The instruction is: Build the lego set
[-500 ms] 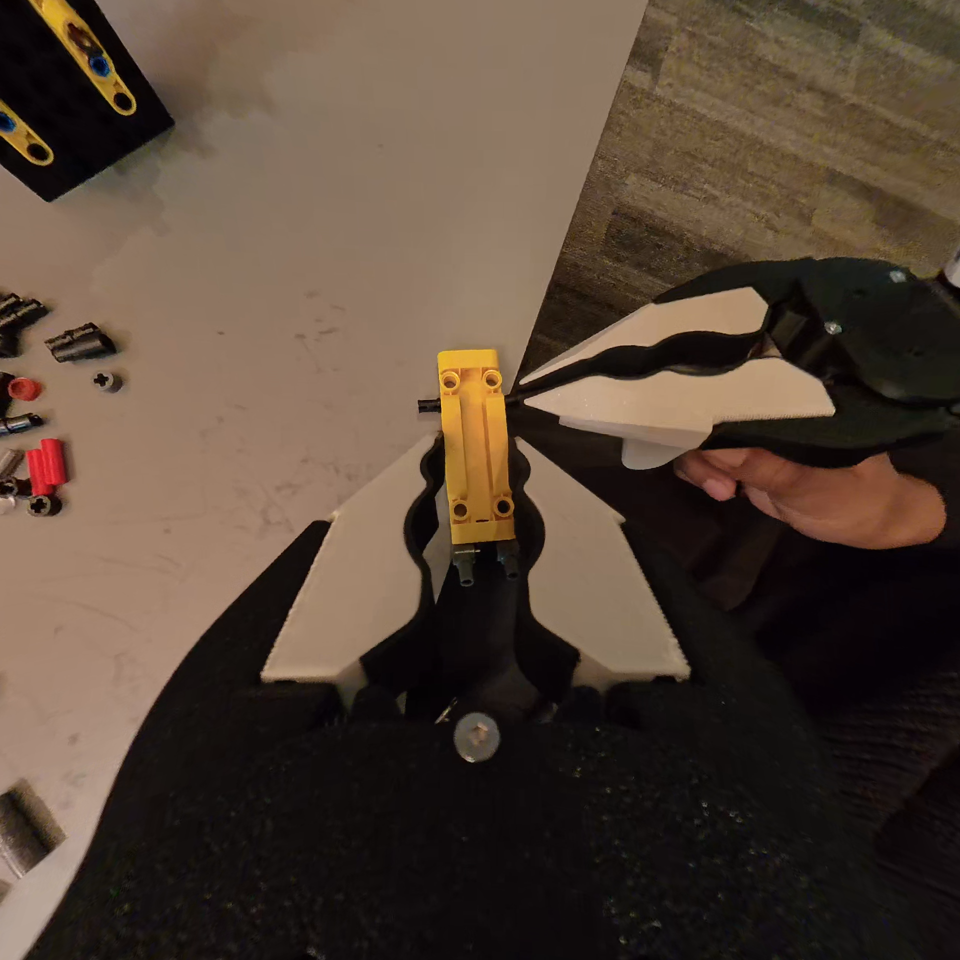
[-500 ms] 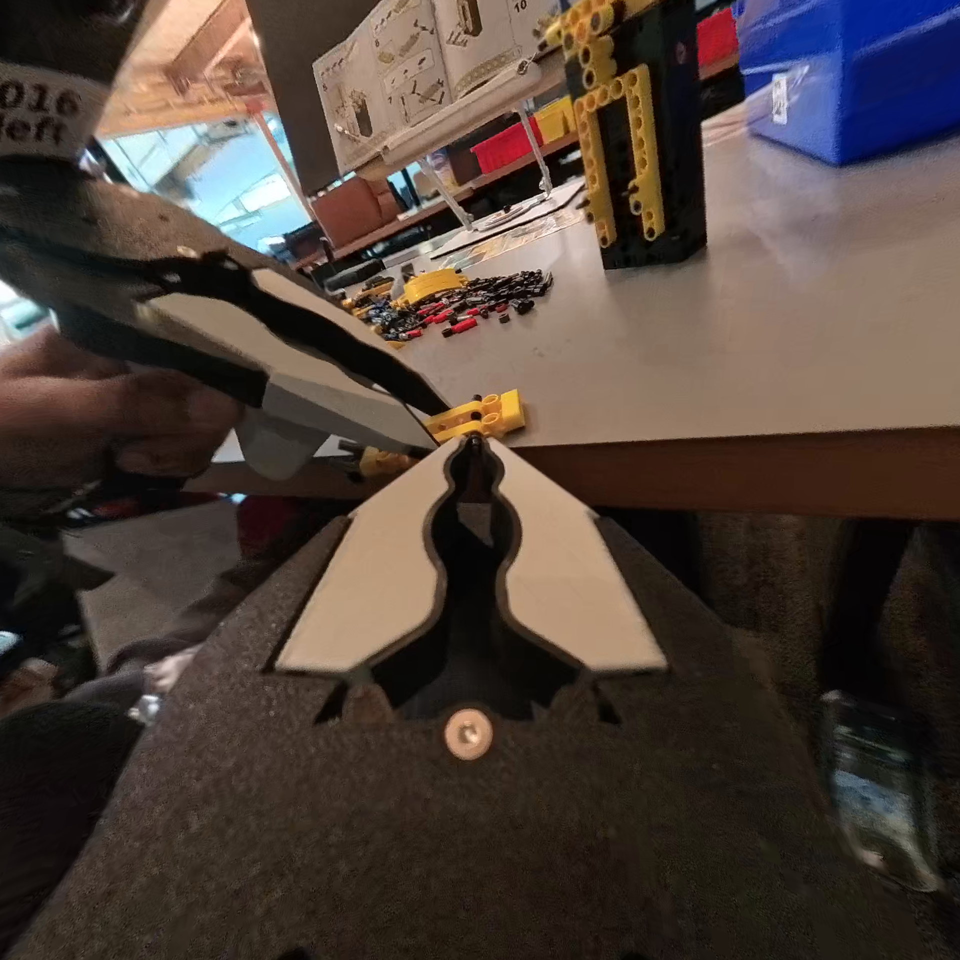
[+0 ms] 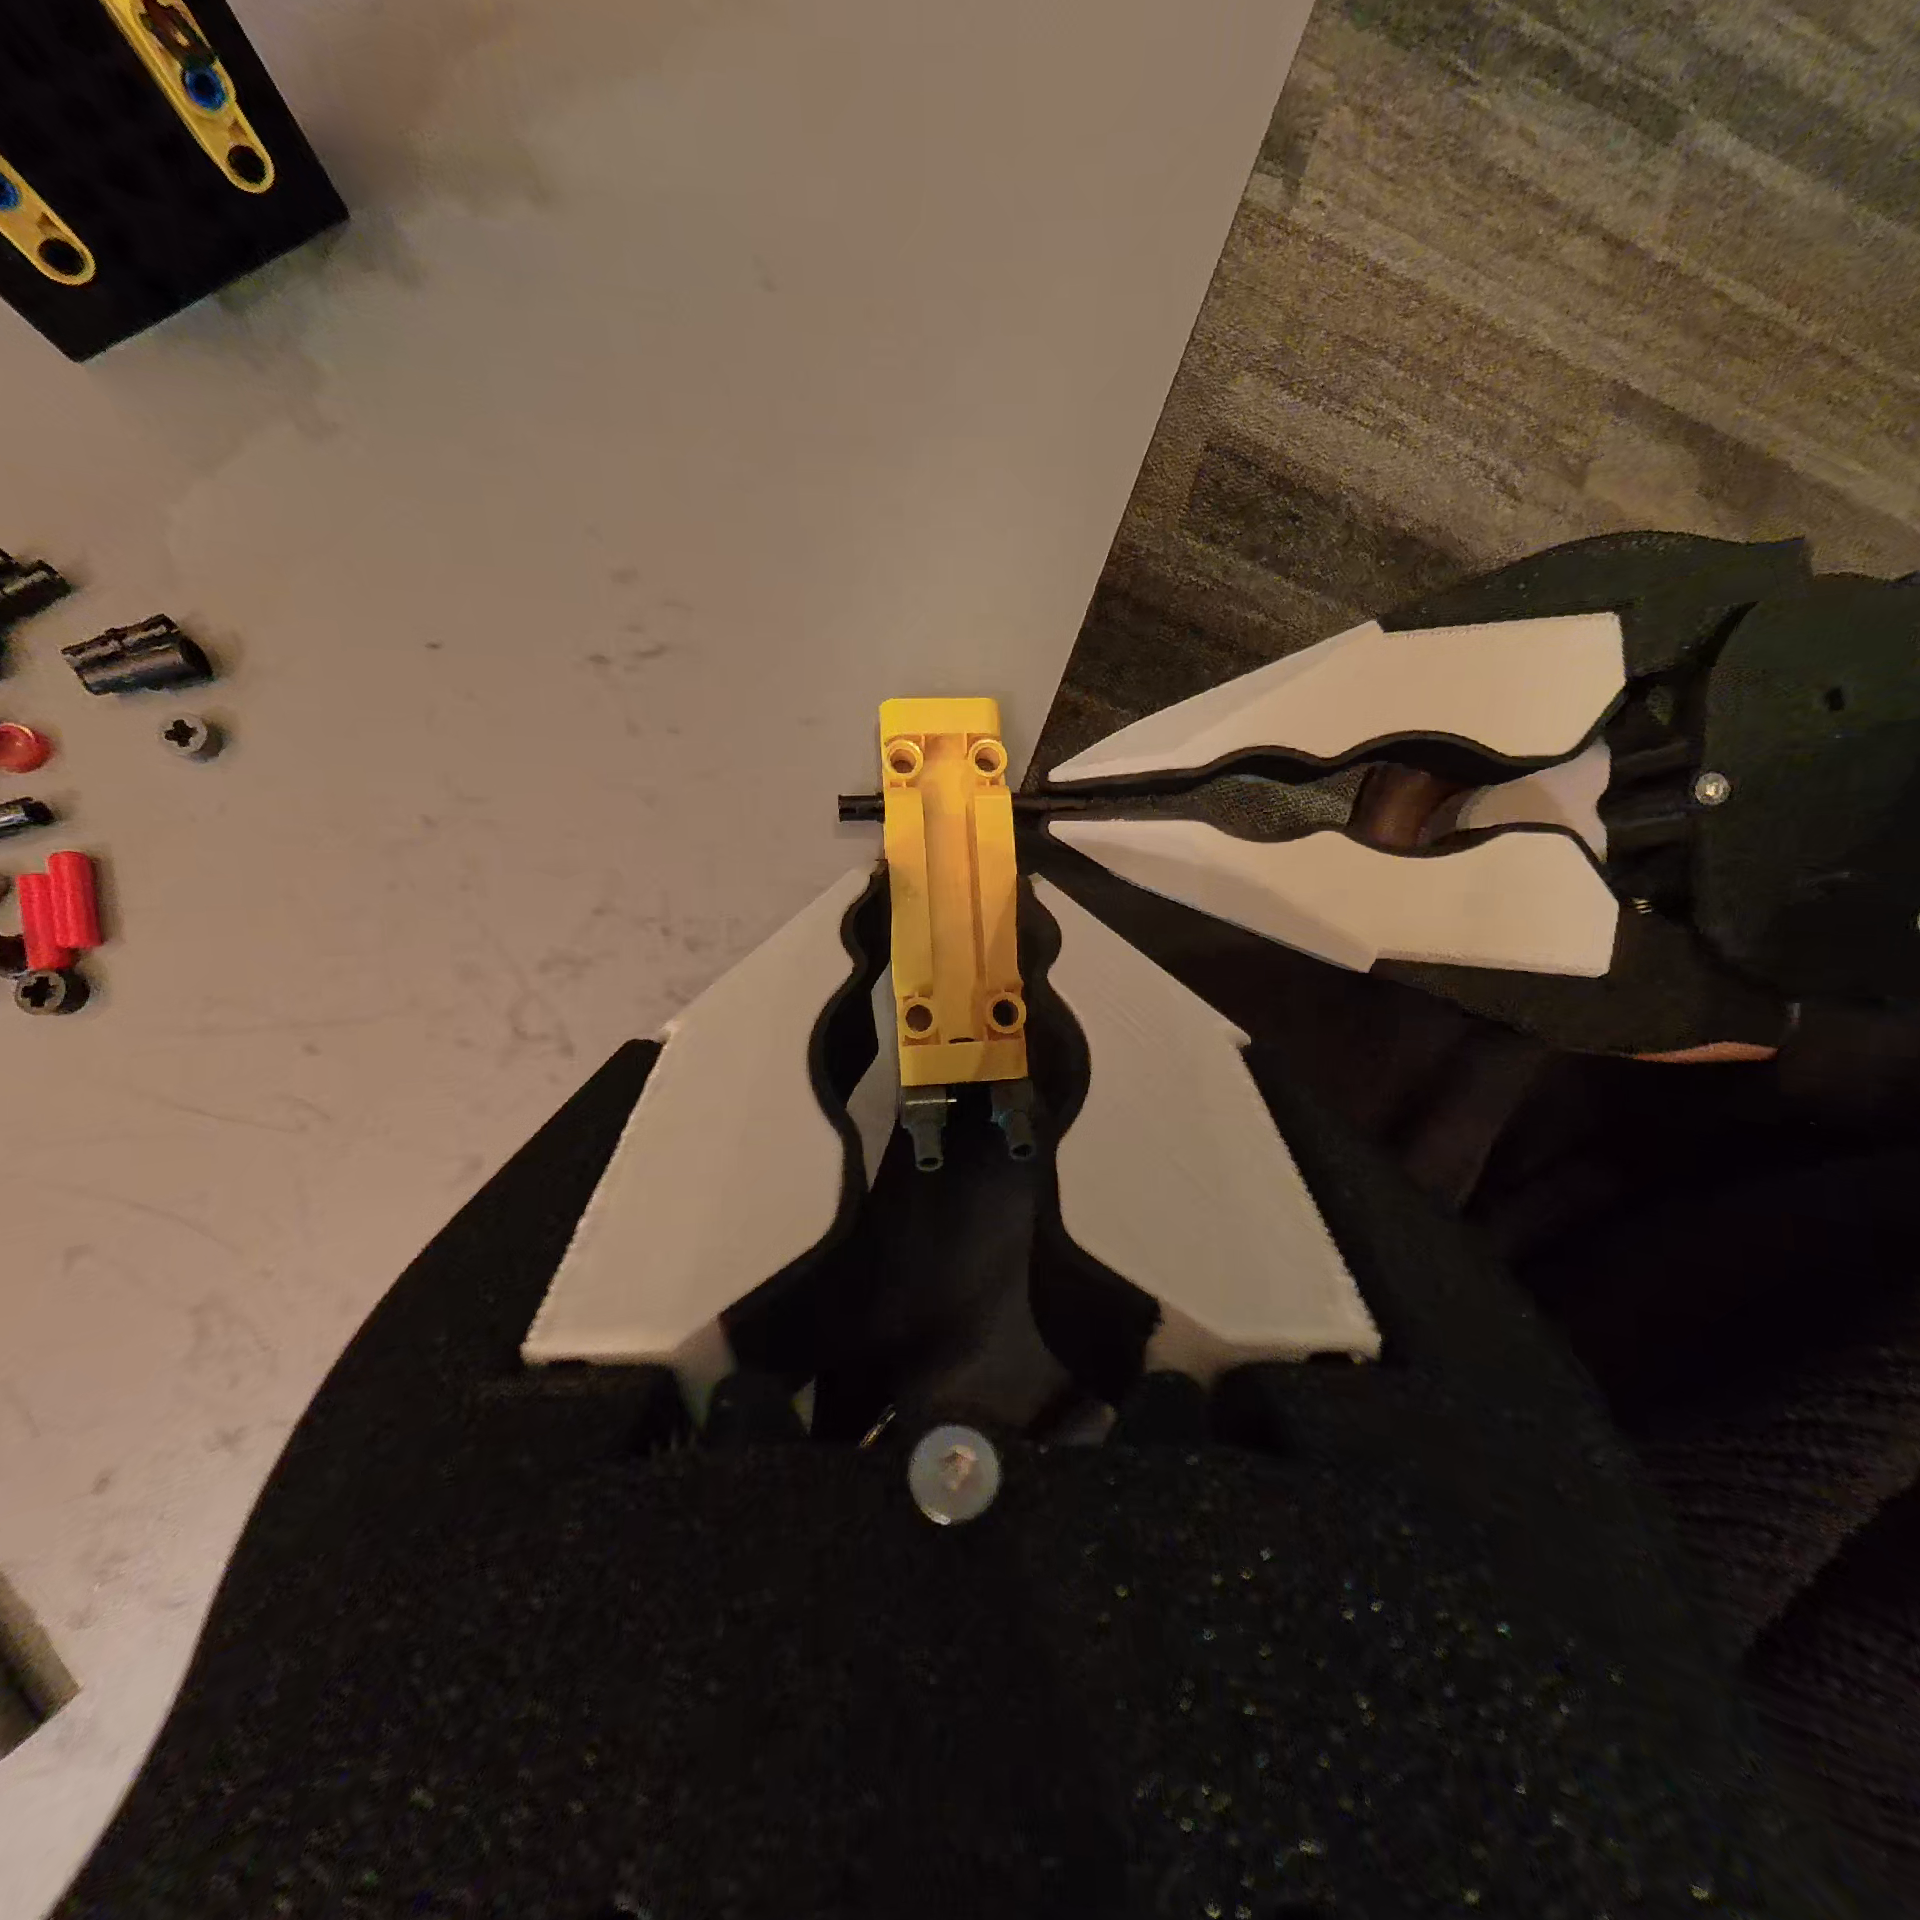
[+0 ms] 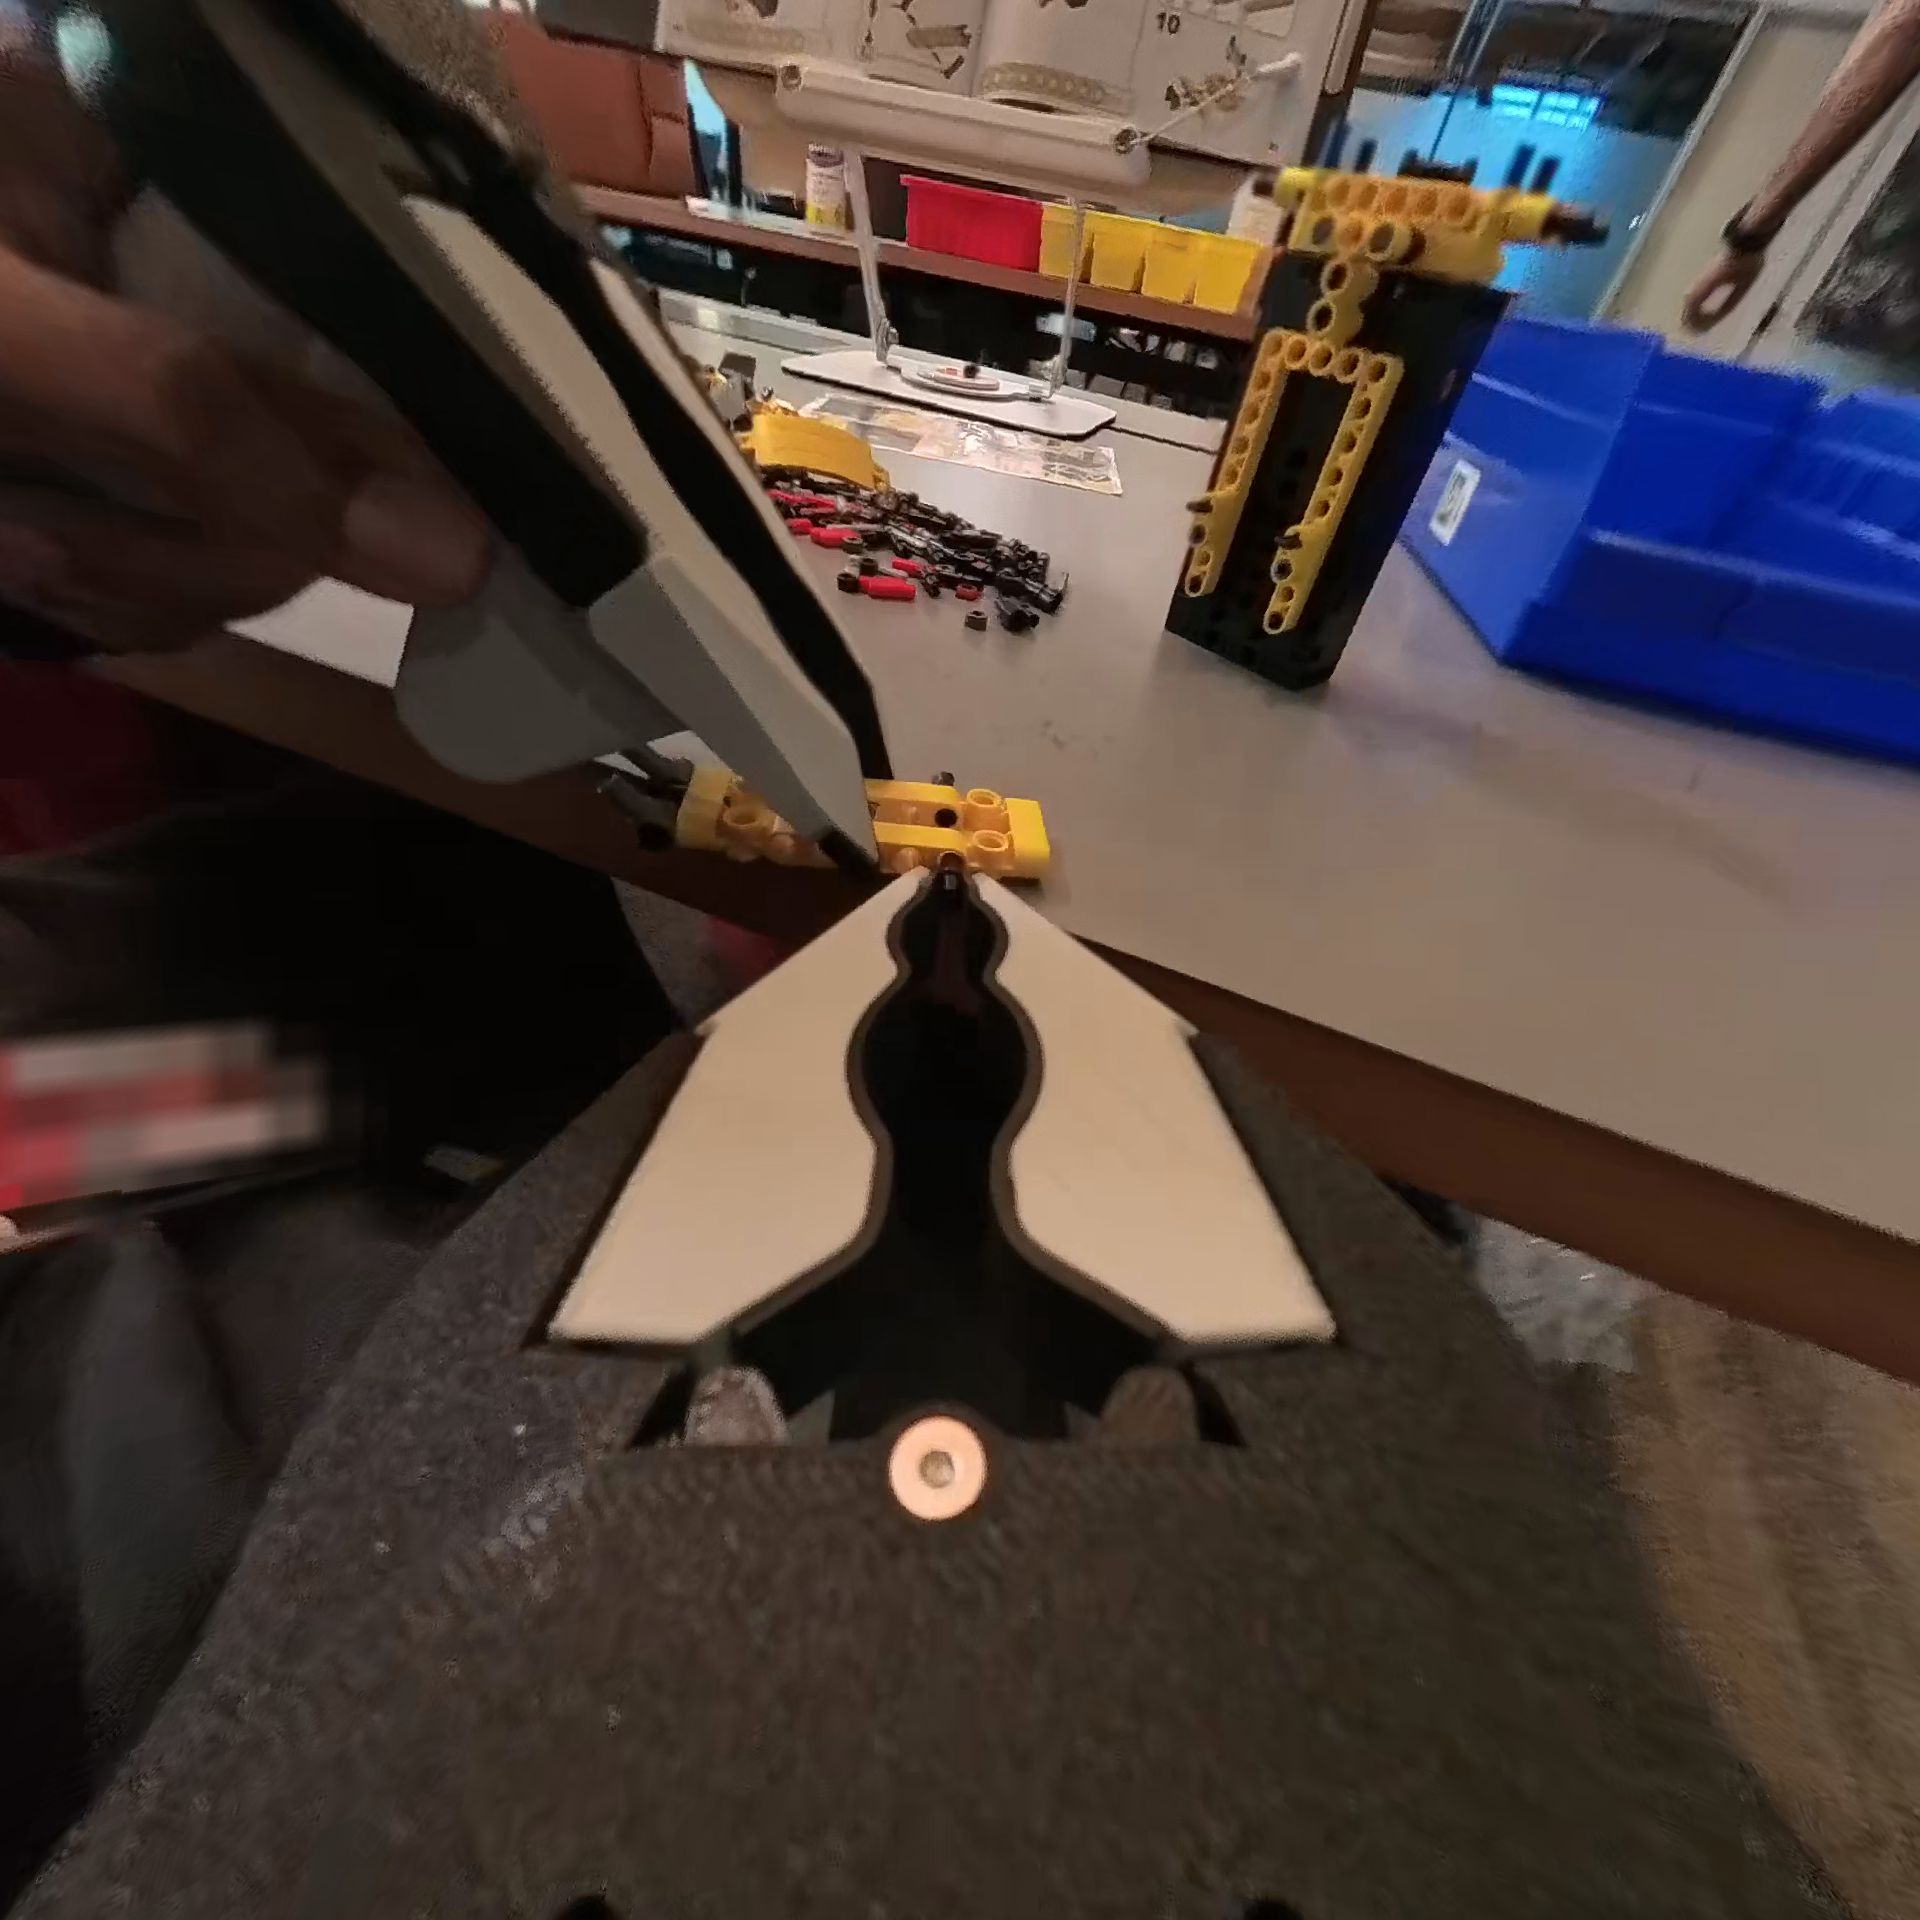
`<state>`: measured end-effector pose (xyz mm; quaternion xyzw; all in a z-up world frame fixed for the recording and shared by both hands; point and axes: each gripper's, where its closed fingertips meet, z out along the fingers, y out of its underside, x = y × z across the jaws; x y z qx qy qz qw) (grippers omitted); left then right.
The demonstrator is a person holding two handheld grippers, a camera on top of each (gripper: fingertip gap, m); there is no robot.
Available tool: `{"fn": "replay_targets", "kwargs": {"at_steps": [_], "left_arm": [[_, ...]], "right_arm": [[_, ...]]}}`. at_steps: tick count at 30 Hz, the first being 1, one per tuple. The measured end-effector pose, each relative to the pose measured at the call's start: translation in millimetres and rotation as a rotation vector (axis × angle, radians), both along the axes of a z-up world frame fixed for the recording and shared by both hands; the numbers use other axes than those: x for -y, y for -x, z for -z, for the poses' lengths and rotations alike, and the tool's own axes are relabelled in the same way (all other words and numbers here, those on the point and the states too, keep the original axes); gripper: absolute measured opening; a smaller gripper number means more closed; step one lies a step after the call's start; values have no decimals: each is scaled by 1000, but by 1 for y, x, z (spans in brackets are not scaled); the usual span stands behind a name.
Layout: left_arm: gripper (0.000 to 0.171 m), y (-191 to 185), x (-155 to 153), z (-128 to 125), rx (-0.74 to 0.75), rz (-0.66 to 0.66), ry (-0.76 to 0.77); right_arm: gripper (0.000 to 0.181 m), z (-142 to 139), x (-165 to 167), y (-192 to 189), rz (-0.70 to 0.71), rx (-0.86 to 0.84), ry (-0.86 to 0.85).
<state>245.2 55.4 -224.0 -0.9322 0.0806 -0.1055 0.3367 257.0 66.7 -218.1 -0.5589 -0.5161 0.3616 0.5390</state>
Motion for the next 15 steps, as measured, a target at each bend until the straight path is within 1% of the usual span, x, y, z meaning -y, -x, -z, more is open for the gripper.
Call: {"fn": "replay_targets", "kwargs": {"at_steps": [3,6,10,13,15], "left_arm": [[23,0,0,0,31,9,2],[23,0,1,-1,93,26,0],[23,-1,2,-3,214,70,29],[23,0,2,-5,324,89,48],[23,0,2,-6,338,92,43]], "right_arm": [[3,-1,1,0,-2,27,-123],[4,-3,2,0,-17,47,-218],[2,-6,5,0,-38,67,-371],[2,-8,6,1,-49,77,-445],[3,-8,7,1,-49,80,-461]]}}
